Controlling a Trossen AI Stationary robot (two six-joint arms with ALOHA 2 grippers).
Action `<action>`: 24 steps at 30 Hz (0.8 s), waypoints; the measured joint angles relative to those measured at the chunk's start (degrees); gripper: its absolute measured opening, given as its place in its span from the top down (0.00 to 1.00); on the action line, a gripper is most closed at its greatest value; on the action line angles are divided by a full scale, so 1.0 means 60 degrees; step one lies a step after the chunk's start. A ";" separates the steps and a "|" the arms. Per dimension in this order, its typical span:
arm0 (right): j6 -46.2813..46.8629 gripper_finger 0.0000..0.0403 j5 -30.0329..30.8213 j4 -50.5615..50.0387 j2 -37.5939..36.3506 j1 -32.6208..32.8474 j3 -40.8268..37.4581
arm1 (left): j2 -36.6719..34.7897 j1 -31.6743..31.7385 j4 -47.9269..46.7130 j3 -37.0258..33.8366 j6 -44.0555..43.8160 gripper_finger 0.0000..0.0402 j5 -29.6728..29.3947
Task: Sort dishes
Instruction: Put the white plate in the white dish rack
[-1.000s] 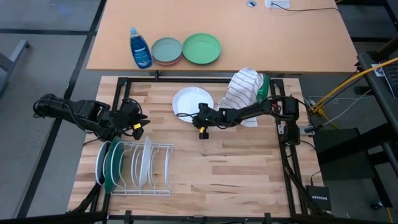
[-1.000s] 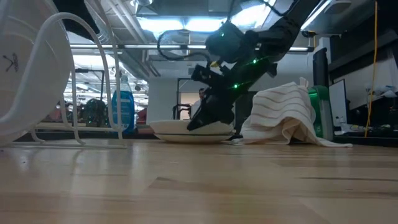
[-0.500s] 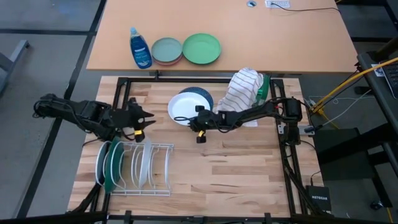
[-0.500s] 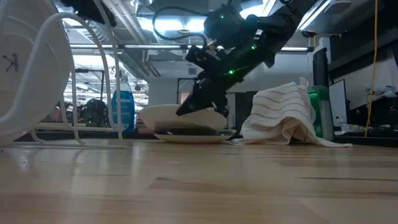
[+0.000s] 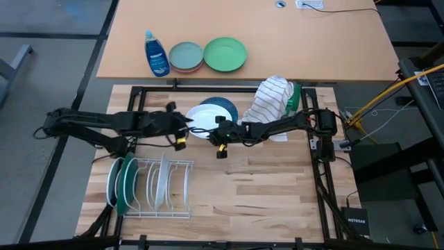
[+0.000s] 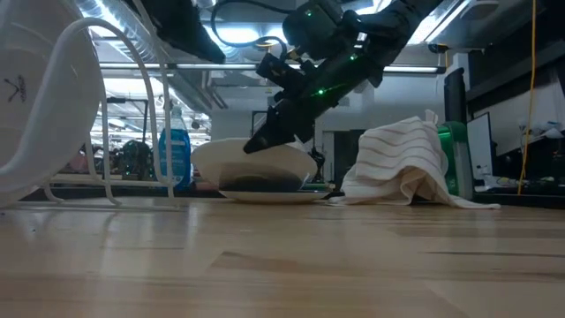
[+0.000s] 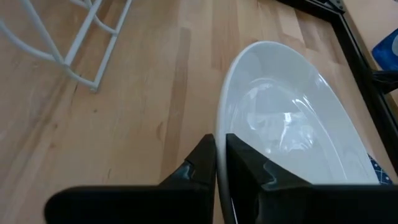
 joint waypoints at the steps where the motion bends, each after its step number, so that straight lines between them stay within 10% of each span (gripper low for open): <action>1: 0.0003 0.92 0.0003 -0.0003 0.0000 0.0000 0.0010 | 0.0214 0.0113 0.0118 0.0000 0.0028 0.71 0.0375; 24: 0.0033 0.92 -0.0033 -0.0006 -0.0004 0.0007 0.0014 | 0.2315 0.1420 -0.0316 0.0007 0.0731 0.71 0.3073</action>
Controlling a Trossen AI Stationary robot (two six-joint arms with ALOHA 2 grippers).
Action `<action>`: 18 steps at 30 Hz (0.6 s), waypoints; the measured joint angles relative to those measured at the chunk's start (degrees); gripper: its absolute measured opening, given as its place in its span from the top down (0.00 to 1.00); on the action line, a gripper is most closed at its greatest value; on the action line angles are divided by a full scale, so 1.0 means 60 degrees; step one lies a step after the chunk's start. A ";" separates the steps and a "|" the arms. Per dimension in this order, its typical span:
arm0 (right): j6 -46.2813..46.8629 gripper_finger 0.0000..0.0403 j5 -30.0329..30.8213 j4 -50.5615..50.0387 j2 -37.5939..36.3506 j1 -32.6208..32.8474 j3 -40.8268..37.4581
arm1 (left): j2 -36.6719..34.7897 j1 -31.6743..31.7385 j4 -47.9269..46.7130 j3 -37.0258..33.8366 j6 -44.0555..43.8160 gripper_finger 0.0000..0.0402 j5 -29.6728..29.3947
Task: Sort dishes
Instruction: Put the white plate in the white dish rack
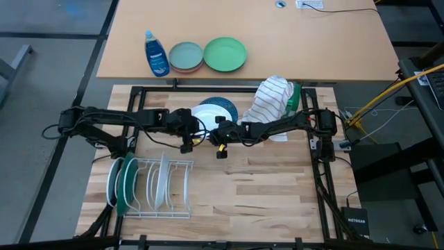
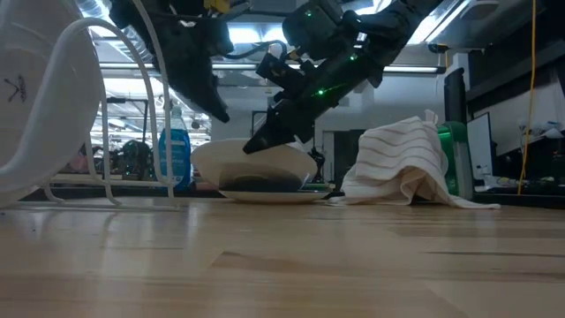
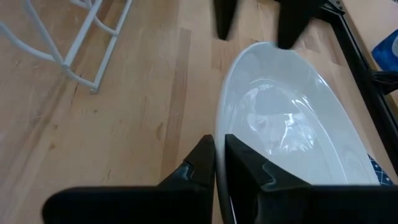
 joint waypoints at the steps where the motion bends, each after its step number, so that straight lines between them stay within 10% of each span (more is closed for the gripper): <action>1: 0.0000 0.92 0.0000 0.0003 0.0000 -0.0004 0.0000 | 0.0044 -0.0004 -0.0079 0.0000 0.0089 0.71 0.0129; 18: 0.0066 0.92 -0.0213 0.0038 0.0000 -0.0004 0.0000 | 0.1217 -0.0015 -0.0187 0.0004 0.1339 0.71 -0.0279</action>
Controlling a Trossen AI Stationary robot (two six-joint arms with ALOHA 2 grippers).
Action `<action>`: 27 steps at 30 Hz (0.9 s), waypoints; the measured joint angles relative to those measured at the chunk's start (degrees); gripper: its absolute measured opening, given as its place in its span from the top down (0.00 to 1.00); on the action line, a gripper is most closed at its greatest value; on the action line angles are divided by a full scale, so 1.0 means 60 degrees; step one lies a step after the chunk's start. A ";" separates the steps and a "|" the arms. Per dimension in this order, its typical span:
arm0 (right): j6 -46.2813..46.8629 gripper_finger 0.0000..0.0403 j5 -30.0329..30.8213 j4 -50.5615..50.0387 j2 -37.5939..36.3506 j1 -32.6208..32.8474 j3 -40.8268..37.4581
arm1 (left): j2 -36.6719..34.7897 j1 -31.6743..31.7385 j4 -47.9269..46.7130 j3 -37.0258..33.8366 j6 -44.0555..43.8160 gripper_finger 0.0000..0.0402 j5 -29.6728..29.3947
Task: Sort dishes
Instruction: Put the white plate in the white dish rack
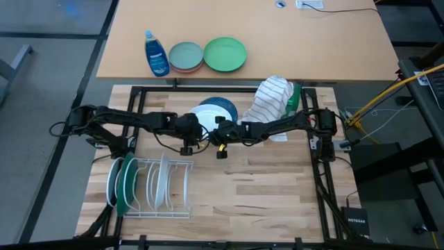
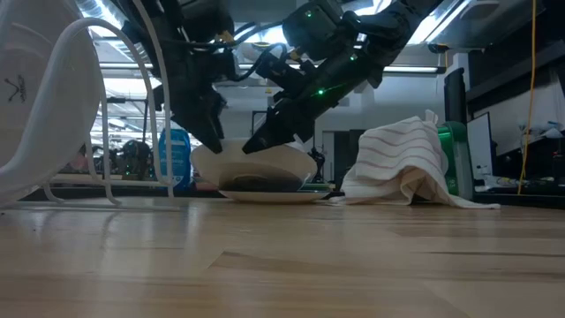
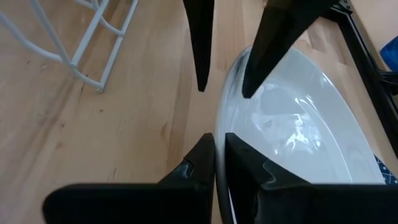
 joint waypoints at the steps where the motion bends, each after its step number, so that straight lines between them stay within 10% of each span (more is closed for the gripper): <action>1: 0.0000 0.92 -0.0016 -0.0002 0.0000 0.0000 0.0000 | 0.0023 0.0000 0.0036 0.0000 0.0057 0.71 -0.0004; 27: -0.0093 0.92 0.0405 -0.0625 -0.0025 0.0006 0.0360 | 0.0516 0.0364 0.0450 0.0007 0.1985 0.98 -0.0153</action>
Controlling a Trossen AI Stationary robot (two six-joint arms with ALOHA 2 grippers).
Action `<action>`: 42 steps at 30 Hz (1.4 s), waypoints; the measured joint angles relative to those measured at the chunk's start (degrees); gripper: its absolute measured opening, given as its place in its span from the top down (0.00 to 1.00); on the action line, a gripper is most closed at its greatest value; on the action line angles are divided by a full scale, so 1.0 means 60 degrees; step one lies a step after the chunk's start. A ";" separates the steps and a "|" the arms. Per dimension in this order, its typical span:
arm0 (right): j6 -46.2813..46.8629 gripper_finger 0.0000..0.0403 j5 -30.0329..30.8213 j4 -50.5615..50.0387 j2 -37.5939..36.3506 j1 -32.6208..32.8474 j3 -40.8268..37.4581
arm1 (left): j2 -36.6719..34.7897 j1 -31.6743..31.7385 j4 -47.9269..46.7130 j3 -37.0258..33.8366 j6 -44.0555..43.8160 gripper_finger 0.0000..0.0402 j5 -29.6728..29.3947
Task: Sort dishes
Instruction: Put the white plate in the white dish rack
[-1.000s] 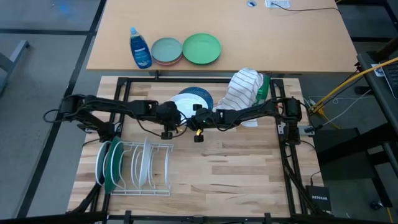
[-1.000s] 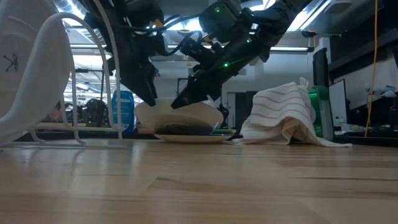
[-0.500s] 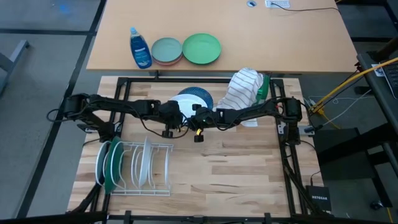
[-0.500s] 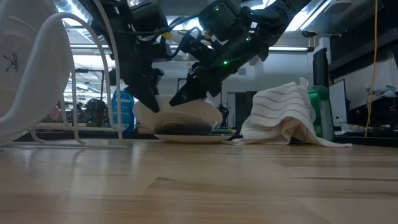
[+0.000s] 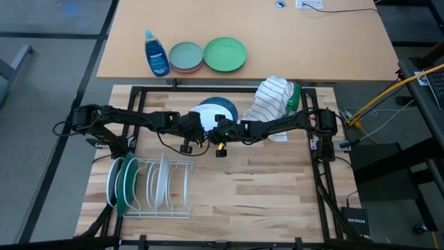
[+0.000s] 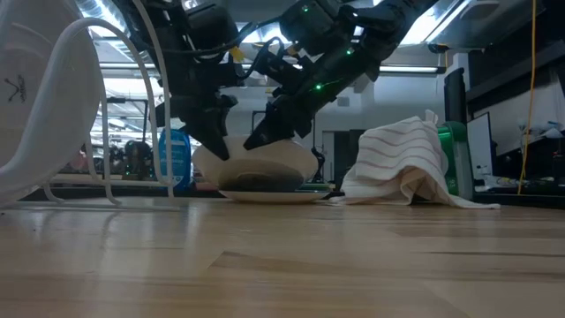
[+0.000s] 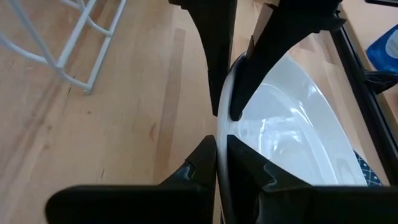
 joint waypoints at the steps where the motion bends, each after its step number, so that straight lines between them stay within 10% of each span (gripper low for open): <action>1: -0.0003 0.92 0.0030 -0.0017 -0.0001 0.0001 0.0001 | 0.0000 0.0000 -0.0003 0.0000 0.0006 0.98 0.0000; 16: 0.1092 0.70 0.1246 -0.0180 -0.0007 0.0005 0.0001 | 0.0000 0.0000 0.0028 0.0000 -0.0363 0.99 0.0046; 42: 0.9206 0.63 0.1197 -0.3935 -0.2736 -0.0302 -0.0017 | 0.0022 -0.0024 0.1023 -0.0025 -0.1222 1.00 -0.0972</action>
